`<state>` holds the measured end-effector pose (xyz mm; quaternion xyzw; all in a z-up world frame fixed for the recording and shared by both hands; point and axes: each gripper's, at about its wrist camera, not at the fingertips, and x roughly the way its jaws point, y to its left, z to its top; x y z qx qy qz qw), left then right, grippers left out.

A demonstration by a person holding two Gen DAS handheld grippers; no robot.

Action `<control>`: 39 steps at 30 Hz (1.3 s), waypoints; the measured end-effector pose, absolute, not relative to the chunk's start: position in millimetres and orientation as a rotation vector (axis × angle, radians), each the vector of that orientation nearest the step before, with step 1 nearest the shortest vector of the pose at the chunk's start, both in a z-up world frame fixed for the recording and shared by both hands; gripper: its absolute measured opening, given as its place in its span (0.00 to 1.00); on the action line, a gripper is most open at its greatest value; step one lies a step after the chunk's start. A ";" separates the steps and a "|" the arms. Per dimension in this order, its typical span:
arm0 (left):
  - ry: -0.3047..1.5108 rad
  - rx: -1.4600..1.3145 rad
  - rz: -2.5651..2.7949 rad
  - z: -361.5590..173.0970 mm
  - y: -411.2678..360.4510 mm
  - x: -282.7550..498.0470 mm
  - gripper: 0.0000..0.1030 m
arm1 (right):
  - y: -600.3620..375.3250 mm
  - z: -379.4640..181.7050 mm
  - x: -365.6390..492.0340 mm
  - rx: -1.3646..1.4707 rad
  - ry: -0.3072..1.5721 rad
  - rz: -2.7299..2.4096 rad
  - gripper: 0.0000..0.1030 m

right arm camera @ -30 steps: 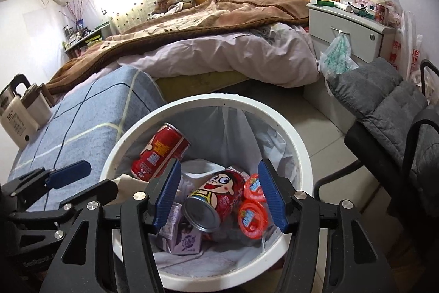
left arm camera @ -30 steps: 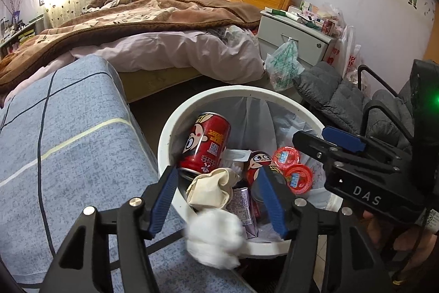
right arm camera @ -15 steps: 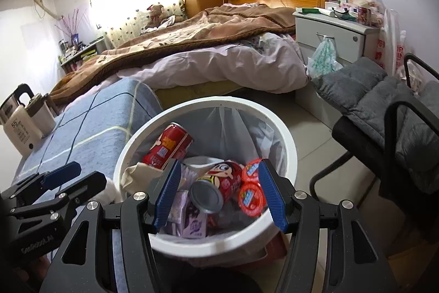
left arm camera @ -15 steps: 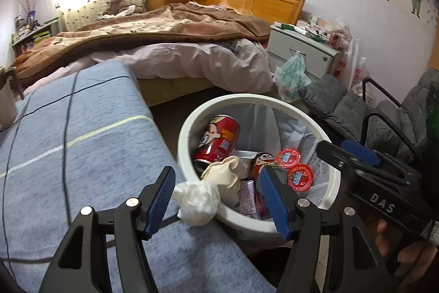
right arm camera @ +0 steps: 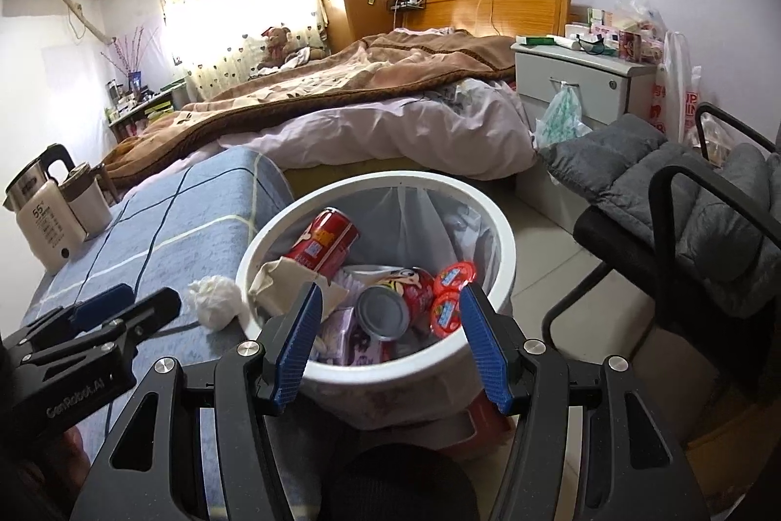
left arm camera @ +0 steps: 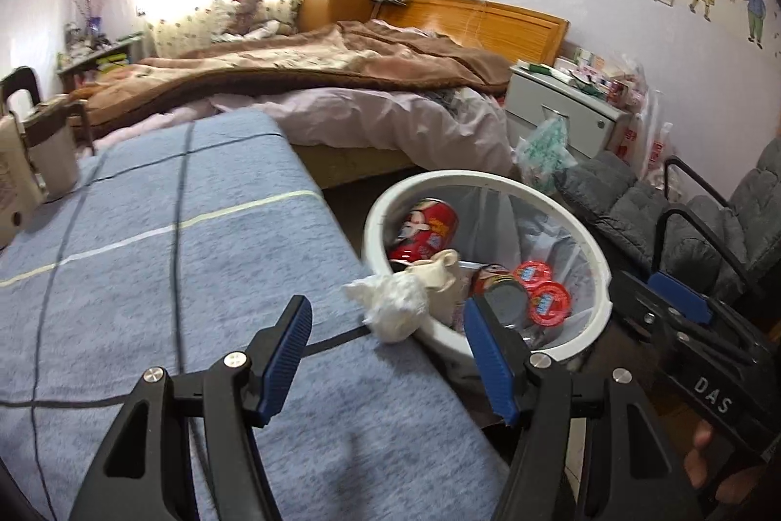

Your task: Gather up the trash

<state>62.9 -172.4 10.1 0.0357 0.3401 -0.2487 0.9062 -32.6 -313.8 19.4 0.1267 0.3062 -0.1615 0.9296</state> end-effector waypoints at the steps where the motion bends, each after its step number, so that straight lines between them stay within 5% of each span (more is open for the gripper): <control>1: 0.694 0.074 -0.508 9.9 -171.1 60.8 0.65 | -310.9 18.4 -34.4 0.253 0.632 -0.335 0.58; 39: 0.605 0.091 -0.450 13.7 -148.7 24.7 0.65 | -274.1 18.1 -58.1 0.221 0.612 -0.334 0.57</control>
